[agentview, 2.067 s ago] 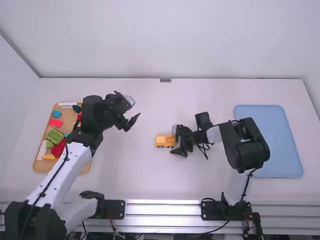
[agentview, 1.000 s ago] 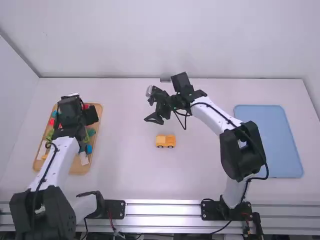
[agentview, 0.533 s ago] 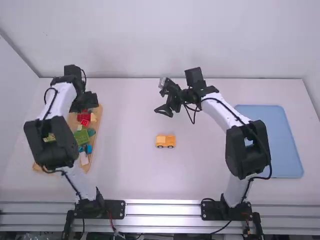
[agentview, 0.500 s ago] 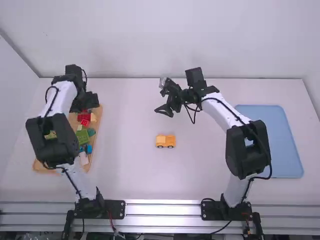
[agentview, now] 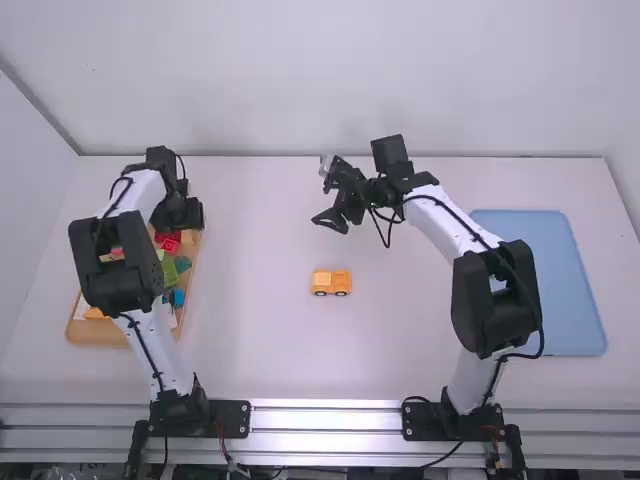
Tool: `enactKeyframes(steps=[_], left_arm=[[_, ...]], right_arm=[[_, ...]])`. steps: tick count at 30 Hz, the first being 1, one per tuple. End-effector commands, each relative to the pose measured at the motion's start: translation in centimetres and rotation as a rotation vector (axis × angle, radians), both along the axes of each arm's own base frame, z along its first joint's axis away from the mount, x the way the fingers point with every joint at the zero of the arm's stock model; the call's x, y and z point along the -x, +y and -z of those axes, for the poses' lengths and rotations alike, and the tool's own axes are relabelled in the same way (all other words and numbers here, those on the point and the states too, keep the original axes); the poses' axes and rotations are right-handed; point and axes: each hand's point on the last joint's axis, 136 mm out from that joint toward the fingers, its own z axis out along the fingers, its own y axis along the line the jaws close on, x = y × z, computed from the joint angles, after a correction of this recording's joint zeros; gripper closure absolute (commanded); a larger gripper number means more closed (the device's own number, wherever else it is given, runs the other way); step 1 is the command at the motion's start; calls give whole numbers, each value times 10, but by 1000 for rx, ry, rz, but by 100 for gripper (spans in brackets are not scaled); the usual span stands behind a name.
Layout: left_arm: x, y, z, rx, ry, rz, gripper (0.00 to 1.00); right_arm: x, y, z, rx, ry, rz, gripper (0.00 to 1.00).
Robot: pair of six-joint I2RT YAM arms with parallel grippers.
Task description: Assemble lego blocks to make yellow taxi
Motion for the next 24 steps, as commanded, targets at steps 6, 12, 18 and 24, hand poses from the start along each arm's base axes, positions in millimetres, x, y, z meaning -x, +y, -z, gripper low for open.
enactKeyframes(steps=[6, 12, 18, 24], left_arm=[[-3, 0, 9, 10, -34, -27, 51], [9, 19, 9, -76, 3, -160, 56], [10, 18, 10, -75, 11, -151, 59], [16, 17, 14, -74, 37, -111, 61]], right_arm=[[-13, -7, -2, 26, -22, 40, 1], [-13, -9, 0, 26, -13, 45, 2], [-11, -6, 1, 28, -9, 38, 2], [-10, -7, 1, 29, -7, 37, 2]])
